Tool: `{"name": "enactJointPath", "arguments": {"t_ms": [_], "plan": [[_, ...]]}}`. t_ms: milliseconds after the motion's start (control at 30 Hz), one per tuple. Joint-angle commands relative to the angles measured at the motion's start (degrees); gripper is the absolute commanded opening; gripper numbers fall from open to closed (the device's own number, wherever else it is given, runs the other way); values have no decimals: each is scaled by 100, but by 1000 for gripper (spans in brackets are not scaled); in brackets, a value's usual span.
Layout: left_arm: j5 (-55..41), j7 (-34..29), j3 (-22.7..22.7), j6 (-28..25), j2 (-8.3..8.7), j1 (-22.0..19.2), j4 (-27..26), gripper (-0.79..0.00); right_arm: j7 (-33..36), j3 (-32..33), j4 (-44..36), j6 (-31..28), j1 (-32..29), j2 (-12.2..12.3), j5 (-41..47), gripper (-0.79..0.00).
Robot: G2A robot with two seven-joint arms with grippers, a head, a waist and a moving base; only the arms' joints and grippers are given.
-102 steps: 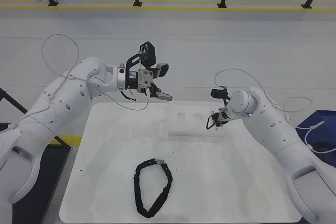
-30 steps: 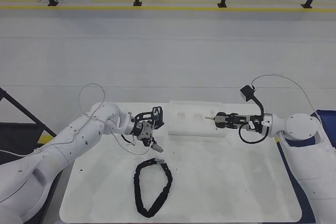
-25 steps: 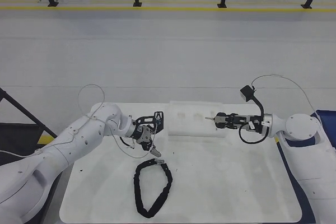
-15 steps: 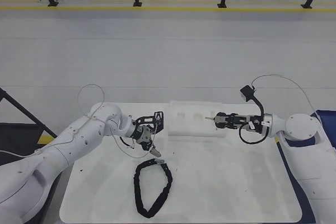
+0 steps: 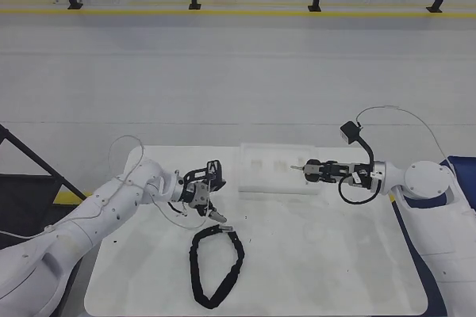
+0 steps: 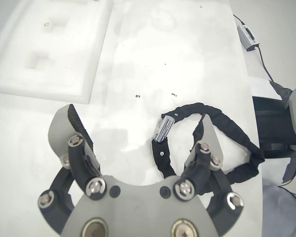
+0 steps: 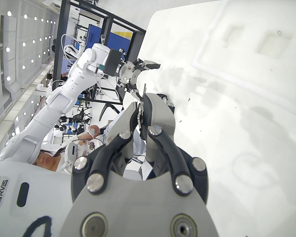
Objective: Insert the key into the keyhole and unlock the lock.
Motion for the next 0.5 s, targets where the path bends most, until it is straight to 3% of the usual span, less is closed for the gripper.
{"name": "enactJointPath", "arguments": {"t_ms": [0,200,467], "plan": [[854,798,-92,127,83,183,-74,0,0,0,0,0,0,0,0,-785],[2828,2331,-62,583,185,505,-183,0,0,0,0,0,0,0,0,-785],[3949,3275,164,776,-57,590,240,0,0,0,0,0,0,0,0,-785]]}}
